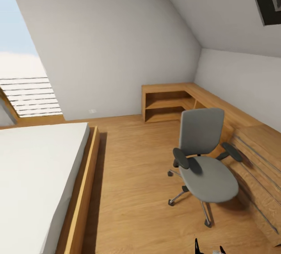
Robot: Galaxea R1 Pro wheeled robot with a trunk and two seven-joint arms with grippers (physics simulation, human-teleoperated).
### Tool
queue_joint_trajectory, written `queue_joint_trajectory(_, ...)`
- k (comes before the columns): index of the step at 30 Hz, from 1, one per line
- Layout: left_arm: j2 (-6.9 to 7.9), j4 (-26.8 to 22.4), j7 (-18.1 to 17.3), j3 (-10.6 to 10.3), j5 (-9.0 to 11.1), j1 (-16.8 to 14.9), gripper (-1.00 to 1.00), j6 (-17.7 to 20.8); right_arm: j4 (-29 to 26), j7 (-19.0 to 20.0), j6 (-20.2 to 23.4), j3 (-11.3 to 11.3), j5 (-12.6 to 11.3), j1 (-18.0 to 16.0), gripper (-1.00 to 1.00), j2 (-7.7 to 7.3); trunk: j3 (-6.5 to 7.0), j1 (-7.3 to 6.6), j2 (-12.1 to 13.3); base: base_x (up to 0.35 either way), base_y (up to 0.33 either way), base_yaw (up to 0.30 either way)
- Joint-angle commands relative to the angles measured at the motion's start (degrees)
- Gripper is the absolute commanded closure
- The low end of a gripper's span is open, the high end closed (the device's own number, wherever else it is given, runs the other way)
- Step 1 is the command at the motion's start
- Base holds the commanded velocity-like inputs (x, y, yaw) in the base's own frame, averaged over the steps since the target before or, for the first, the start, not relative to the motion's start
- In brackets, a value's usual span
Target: In the bedroom, organize the workspace by keeping the computer under the desk, ensuring the monitor is on the desk, placing the keyboard on the desk next to the monitor, placing the mouse on the desk next to the keyboard, moving the folder from the swivel chair onto the desk next to the mouse, stacking the notebook on top of the folder with the pen on top of the notebook, and positioning the swivel chair next to the desk.
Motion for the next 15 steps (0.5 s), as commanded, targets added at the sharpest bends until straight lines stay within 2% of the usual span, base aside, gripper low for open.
queue_joint_trajectory(1, -0.12, -0.4, 0.03, 0.05, 0.61, -0.1, -1.0, 0.7, -0.05, -0.23, -0.14, 0.48, -0.58, -0.3, -1.0, -0.02, -0.11, 0.03, -0.11, 0.0, 0.0, 0.287)
queue_joint_trajectory(3, -0.31, -0.98, -0.07, 0.08, 0.58, -0.22, -1.0, 2.09, 0.04, -0.23, -0.14, 0.48, -1.25, -0.85, -1.0, 0.07, -0.11, 0.03, -0.11, 0.0, 0.0, 0.287)
queue_joint_trajectory(5, -0.32, -0.5, -0.21, 0.11, 0.47, -0.27, -1.0, 1.79, 0.24, -0.23, -0.16, 0.5, -2.02, -1.12, -1.0, 0.19, -0.11, 0.03, -0.11, 0.0, 0.0, 0.287)
queue_joint_trajectory(8, -0.26, 2.13, -0.43, 0.09, 0.19, -0.31, -1.0, -1.4, 0.58, -0.2, -0.2, 0.53, -2.65, -1.31, -1.0, 0.93, -0.11, 0.03, -0.11, 0.0, 0.0, 0.287)
queue_joint_trajectory(9, -0.18, 3.75, -0.54, 0.08, -0.09, -0.32, -1.0, -4.19, 1.08, -0.18, -0.26, 0.48, -2.81, -1.37, -1.0, 1.63, -0.11, 0.03, -0.11, 0.0, 0.0, 0.287)
queue_joint_trajectory(15, -0.01, 6.69, -0.68, 0.06, -1.96, -0.33, -1.0, -13.17, 4.33, -0.15, -0.72, 0.51, -3.02, -1.44, -1.0, 3.52, -0.11, 0.03, -0.11, 0.0, 0.0, 0.287)
